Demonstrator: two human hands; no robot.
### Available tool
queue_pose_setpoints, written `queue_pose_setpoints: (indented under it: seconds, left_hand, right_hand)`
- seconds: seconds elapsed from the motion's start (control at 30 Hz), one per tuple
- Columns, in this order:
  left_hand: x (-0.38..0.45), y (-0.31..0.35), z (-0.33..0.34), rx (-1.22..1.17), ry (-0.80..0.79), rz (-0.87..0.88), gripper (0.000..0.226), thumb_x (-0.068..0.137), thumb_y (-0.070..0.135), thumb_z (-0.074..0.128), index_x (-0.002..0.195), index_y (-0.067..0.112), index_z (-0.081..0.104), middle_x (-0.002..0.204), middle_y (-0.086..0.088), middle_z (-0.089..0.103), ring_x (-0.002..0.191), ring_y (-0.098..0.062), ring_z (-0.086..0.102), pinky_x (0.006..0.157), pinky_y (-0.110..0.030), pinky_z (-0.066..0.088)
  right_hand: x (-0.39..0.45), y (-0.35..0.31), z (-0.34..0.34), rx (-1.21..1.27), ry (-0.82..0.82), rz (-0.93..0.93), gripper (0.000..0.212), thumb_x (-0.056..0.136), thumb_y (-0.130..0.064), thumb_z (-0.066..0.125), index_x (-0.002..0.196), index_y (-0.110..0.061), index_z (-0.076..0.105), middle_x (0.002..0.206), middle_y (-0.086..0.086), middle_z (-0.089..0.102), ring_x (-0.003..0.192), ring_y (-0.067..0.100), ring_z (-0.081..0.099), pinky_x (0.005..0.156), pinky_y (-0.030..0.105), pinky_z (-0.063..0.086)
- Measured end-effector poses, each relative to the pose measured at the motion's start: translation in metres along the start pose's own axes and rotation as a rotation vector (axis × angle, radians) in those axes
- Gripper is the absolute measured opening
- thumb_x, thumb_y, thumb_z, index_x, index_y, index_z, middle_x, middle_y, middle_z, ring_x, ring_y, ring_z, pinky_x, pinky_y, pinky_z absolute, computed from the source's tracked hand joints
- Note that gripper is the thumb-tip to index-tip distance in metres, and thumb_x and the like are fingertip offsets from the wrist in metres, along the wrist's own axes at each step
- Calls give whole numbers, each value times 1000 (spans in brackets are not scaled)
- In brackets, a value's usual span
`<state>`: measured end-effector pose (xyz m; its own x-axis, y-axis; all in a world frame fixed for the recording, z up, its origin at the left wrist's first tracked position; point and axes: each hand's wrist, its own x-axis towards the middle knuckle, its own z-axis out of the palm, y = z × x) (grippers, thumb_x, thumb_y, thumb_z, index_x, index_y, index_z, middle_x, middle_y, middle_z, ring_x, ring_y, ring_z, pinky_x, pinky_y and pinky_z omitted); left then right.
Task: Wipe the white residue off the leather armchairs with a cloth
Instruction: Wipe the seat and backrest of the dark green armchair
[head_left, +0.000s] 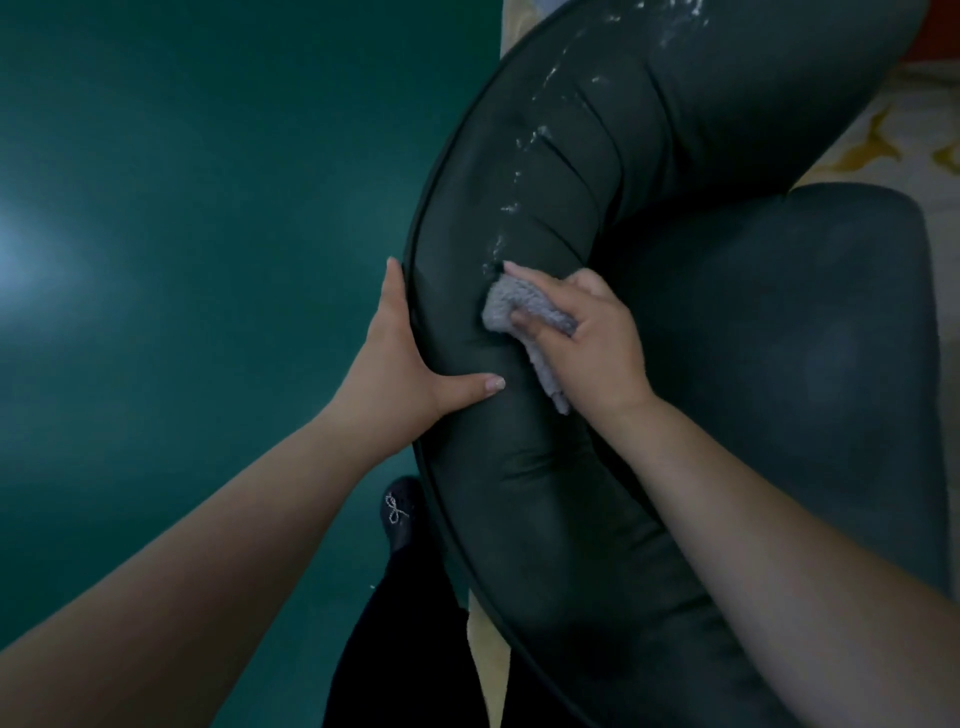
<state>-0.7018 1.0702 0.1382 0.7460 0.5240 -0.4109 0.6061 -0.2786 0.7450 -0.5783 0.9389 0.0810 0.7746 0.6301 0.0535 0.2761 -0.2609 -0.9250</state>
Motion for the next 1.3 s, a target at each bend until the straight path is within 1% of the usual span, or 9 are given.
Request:
queue_pose_setpoints:
  seconds: [0.2,0.4,0.57,0.73,0.9,0.97,1.03,1.2,1.3]
  left_hand:
    - [39,6,-21,75,-90,113,137,58,42,88,153,22,-9,159,9,15,142,-1,21,116,-25,23]
    - [58,4,-35,60,-230,174,142,54,44,89,153,24,-11,157,10,17,141,-2,22,117,-31,26]
    - [87,6,-46,67,-320,251,139,57,43,88,153,20,-10,159,8,15,143,-5,20,117,-33,25]
    - [110,14,-51,74,-357,325,135,54,45,88,152,28,-3,143,23,23,133,2,29,106,-17,27]
    - [125,16,-51,101,-373,333,137,55,48,86,153,25,-6,156,14,18,138,4,22,112,-18,23]
    - [133,17,-54,89,-380,345,133,56,45,88,153,27,-2,141,32,26,129,16,27,106,-7,25]
    - [142,21,-56,100,-361,364,131,54,45,87,152,31,2,119,46,23,112,31,27,87,9,22]
    - [153,28,-51,114,-376,361,127,57,42,87,148,39,-1,130,30,28,125,9,32,89,3,23]
    - [156,32,-54,134,-382,343,133,57,42,88,152,30,-3,137,24,23,126,10,26,86,8,20]
  right_hand:
    - [30,-24,15,33,123,-10,41,83,-38,66,123,-45,59,84,-14,39,80,4,54,82,18,47]
    - [16,-8,8,-65,285,224,35,91,-27,63,123,-40,60,90,-9,42,82,-4,53,87,12,42]
    - [29,-27,30,-81,298,155,39,84,-37,64,120,-53,57,86,-16,44,85,3,56,84,9,43]
    - [19,-17,19,-3,453,404,32,92,-28,62,121,-41,63,96,-11,50,92,-4,56,82,1,38]
    - [61,-37,37,-15,382,236,35,85,-33,66,118,-44,63,89,-15,47,86,-7,56,79,0,38]
    - [65,-25,26,-71,419,334,32,90,-32,62,120,-43,62,94,-15,47,87,-5,56,79,-2,35]
    - [62,-14,12,-46,465,424,29,92,-32,60,119,-42,61,103,-8,51,93,-1,57,81,-2,35]
    - [88,-28,25,38,379,267,32,85,-38,67,113,-52,61,101,-9,57,92,-10,58,81,0,39]
    - [92,-19,21,-18,395,315,32,89,-33,64,115,-50,59,93,-14,50,89,-13,53,78,-3,35]
